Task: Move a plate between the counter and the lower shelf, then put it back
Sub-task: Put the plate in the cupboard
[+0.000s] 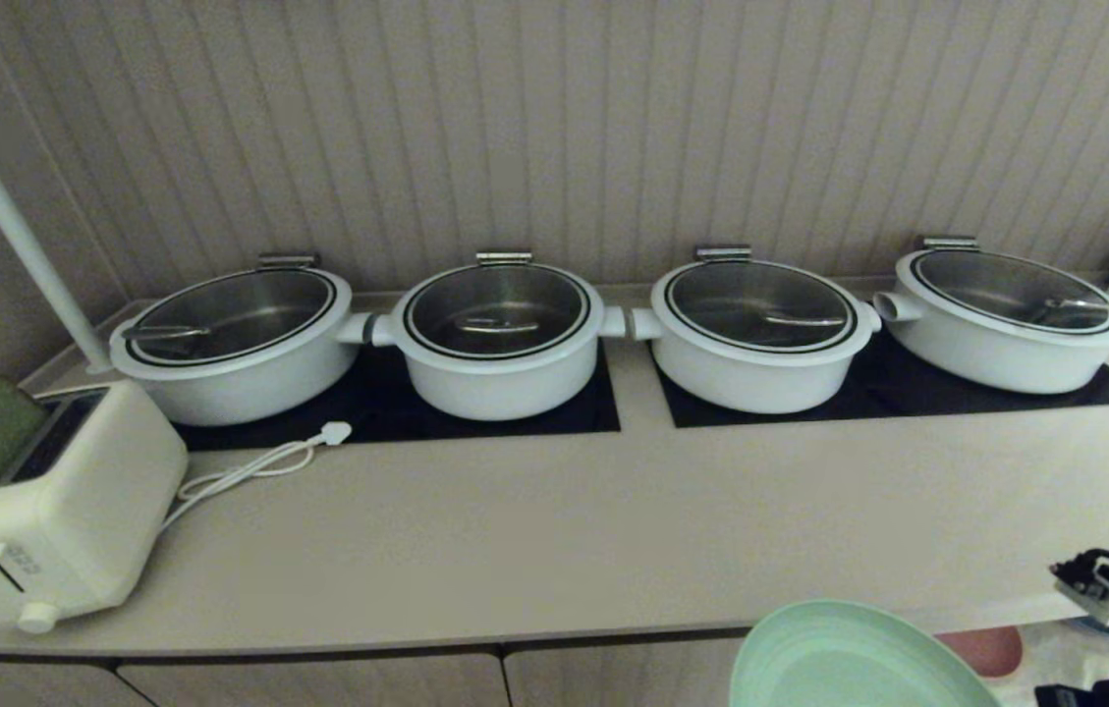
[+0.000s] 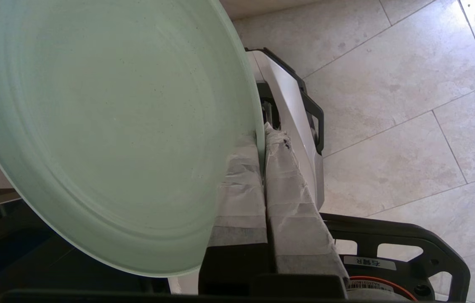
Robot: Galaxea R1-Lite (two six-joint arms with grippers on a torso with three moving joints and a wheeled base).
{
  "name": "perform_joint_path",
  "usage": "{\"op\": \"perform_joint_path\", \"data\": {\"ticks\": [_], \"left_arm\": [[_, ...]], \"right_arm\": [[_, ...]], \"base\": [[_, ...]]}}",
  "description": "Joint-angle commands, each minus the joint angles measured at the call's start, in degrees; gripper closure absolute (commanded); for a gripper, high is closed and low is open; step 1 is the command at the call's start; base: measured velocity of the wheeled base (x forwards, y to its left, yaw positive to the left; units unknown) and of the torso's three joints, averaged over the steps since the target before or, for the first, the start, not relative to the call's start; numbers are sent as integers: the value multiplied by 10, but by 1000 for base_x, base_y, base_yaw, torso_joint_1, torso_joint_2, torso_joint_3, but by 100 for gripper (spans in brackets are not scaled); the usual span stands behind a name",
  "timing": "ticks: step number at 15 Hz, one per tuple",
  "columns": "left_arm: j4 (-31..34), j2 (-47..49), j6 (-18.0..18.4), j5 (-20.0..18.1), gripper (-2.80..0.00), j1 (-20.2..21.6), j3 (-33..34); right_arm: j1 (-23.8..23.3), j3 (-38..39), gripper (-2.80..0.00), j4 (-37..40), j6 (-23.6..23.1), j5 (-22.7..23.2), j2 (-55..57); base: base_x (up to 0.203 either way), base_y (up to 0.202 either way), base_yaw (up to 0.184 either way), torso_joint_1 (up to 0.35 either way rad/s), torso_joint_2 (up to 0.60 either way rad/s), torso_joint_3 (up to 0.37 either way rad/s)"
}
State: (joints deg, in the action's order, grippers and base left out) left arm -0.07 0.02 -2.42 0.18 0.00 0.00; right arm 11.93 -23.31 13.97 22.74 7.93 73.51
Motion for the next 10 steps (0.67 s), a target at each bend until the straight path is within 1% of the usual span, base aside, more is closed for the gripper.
{"op": "perform_joint_path", "data": {"ticks": [1, 10], "left_arm": [[0, 0, 0, 0, 0, 0, 0], [0, 0, 0, 0, 0, 0, 0]], "right_arm": [[0, 0, 0, 1, 1, 1, 1], [0, 3, 0, 1, 0, 1, 1]], "base": [[0, 0, 0, 0, 0, 0], [0, 0, 0, 0, 0, 0]]}}
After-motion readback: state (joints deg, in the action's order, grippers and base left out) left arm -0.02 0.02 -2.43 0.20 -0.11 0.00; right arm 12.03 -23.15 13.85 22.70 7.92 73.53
